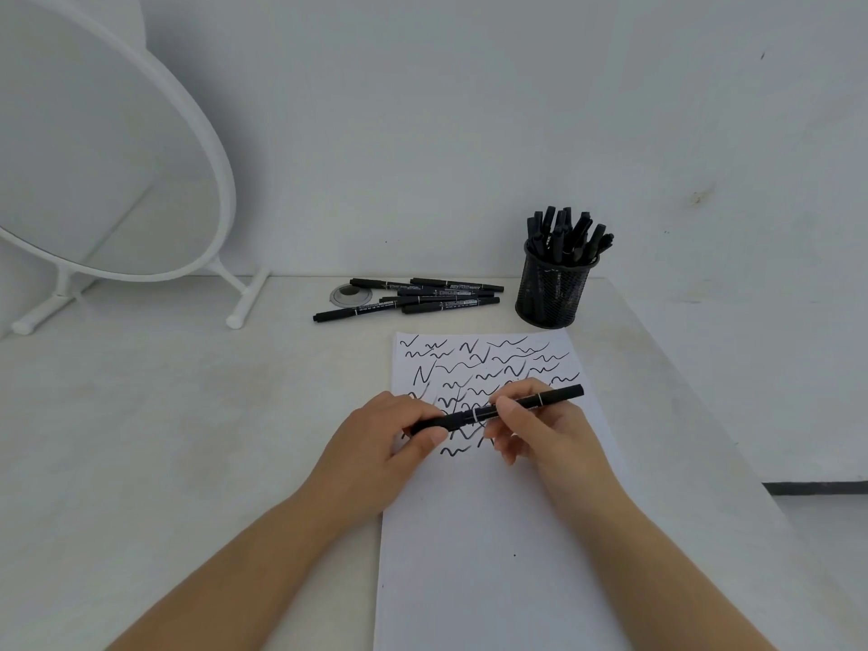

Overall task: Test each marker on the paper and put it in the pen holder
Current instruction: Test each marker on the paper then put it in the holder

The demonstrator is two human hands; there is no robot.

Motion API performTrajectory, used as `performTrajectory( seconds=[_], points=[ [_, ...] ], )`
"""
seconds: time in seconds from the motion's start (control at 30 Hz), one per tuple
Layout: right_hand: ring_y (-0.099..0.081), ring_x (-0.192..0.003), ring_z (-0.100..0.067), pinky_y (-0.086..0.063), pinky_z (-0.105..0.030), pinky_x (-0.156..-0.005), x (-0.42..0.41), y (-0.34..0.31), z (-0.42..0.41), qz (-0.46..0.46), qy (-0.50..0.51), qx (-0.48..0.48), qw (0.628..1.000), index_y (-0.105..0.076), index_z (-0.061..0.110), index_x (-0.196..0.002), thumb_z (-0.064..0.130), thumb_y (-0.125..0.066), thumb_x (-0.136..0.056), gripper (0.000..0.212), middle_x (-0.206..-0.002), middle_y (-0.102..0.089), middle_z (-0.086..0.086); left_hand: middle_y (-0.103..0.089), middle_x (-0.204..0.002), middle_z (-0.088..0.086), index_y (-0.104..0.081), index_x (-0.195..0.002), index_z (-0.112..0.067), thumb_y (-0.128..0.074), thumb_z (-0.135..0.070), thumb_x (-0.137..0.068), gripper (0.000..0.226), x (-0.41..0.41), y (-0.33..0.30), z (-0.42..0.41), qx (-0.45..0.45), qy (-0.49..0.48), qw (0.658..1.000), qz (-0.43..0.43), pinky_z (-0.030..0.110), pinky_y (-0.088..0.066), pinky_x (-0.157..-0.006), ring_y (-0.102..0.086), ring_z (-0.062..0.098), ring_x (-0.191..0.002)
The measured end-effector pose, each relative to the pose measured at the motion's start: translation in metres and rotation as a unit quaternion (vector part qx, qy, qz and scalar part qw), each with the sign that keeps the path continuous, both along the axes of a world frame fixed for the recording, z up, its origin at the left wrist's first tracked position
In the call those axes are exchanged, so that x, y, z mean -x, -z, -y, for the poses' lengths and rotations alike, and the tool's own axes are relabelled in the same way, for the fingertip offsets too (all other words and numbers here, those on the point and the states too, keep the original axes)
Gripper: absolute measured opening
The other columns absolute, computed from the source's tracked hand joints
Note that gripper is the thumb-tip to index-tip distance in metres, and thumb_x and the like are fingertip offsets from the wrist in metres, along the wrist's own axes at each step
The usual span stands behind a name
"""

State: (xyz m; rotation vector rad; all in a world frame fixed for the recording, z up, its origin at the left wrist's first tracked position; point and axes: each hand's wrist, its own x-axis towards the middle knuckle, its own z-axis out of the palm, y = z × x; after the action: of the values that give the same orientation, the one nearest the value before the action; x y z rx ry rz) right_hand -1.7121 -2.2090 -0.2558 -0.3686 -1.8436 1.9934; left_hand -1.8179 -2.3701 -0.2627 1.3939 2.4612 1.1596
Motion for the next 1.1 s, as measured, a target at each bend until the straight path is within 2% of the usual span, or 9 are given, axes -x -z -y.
performTrajectory(
  seconds=[0.07,0.17,0.27,0.33,0.5,0.6,0.7,0.87,1.1],
  points=[
    [-0.056,-0.054,-0.014,-0.044,-0.022,-0.049,-0.001,0.001,0.0,-0.009,-0.009,0.015,1.0,-0.062,0.014,-0.077,0.028,-0.055,-0.079,0.015,-0.061,-0.066,-0.005,-0.054,-0.085,-0.031,-0.06,-0.089,-0.036,-0.049,-0.037,-0.088,0.01,0.0,0.0,0.0,-0.012,-0.002,1.0,0.008,0.007,-0.031,-0.067,-0.046,0.0,-0.082],
    [-0.055,-0.053,-0.013,-0.044,-0.02,-0.05,-0.002,0.0,0.001,-0.029,-0.011,0.019,0.999,-0.063,0.013,-0.075,0.023,-0.063,-0.083,0.012,-0.06,-0.066,-0.004,-0.054,-0.071,-0.017,-0.054,-0.08,-0.039,-0.043,-0.042,-0.088,0.014,-0.003,-0.001,-0.001,-0.029,-0.002,1.0,0.008,0.013,-0.032,-0.063,-0.046,0.006,-0.076],
    [-0.054,-0.052,-0.013,-0.043,-0.019,-0.05,-0.002,0.0,0.001,-0.042,-0.009,0.029,0.999,-0.062,0.011,-0.076,0.026,-0.057,-0.078,0.015,-0.058,-0.065,-0.001,-0.053,-0.069,-0.01,-0.059,-0.081,-0.027,-0.037,-0.049,-0.087,0.031,-0.006,0.0,-0.002,-0.049,-0.006,0.999,0.006,0.015,-0.033,-0.061,-0.047,0.01,-0.073],
    [-0.053,-0.052,-0.013,-0.043,-0.019,-0.05,-0.001,0.001,0.001,-0.049,-0.003,0.033,0.998,-0.061,0.01,-0.077,0.026,-0.056,-0.078,0.017,-0.058,-0.063,-0.001,-0.052,-0.067,-0.01,-0.058,-0.079,-0.027,-0.034,-0.053,-0.084,0.036,-0.008,0.0,-0.004,-0.055,-0.009,0.998,0.012,0.014,-0.032,-0.06,-0.047,0.008,-0.07],
    [-0.05,-0.051,-0.012,-0.042,-0.02,-0.05,0.0,0.001,0.003,-0.065,0.004,0.025,0.998,-0.059,0.009,-0.077,0.029,-0.056,-0.075,0.02,-0.056,-0.061,-0.001,-0.047,-0.055,-0.014,-0.051,-0.069,-0.038,-0.04,-0.036,-0.085,0.019,-0.012,-0.003,-0.009,-0.065,-0.016,0.995,0.068,0.014,-0.029,-0.051,-0.044,0.002,-0.055],
    [-0.05,-0.052,-0.013,-0.042,-0.02,-0.052,-0.001,0.002,0.005,-0.066,0.005,0.012,0.998,-0.059,0.011,-0.076,0.015,-0.054,-0.086,0.011,-0.056,-0.06,-0.001,-0.049,-0.054,-0.019,-0.052,-0.068,-0.036,-0.04,-0.033,-0.085,0.021,-0.011,-0.004,-0.009,-0.072,-0.006,0.992,0.1,0.013,-0.027,-0.048,-0.042,0.002,-0.05],
    [-0.05,-0.052,-0.013,-0.041,-0.018,-0.052,-0.001,0.001,0.006,-0.064,0.013,-0.016,0.998,-0.058,0.011,-0.077,0.006,-0.052,-0.091,0.016,-0.055,-0.059,0.0,-0.046,-0.05,-0.017,-0.053,-0.067,-0.034,-0.04,-0.033,-0.085,0.022,-0.011,-0.003,-0.009,-0.075,0.0,0.99,0.121,0.013,-0.026,-0.046,-0.037,0.004,-0.046],
    [-0.051,-0.049,-0.007,-0.037,-0.01,-0.048,-0.002,-0.004,0.01,-0.06,0.009,-0.048,0.997,-0.057,0.012,-0.076,0.0,-0.048,-0.092,0.022,-0.054,-0.06,0.001,-0.043,-0.048,-0.015,-0.053,-0.066,-0.032,-0.039,-0.034,-0.085,0.023,-0.009,-0.001,-0.008,-0.071,0.01,0.988,0.137,0.013,-0.025,-0.045,-0.034,0.005,-0.044],
    [-0.051,-0.05,-0.011,-0.042,-0.017,-0.049,-0.004,-0.008,0.012,-0.059,0.013,-0.047,0.997,-0.057,0.011,-0.08,0.0,-0.046,-0.092,0.02,-0.055,-0.06,0.0,-0.049,-0.058,-0.01,-0.055,-0.069,-0.037,-0.041,-0.036,-0.086,0.022,-0.007,-0.001,-0.007,-0.081,0.014,0.99,0.112,0.015,-0.029,-0.052,-0.04,0.005,-0.053]
  ],
)
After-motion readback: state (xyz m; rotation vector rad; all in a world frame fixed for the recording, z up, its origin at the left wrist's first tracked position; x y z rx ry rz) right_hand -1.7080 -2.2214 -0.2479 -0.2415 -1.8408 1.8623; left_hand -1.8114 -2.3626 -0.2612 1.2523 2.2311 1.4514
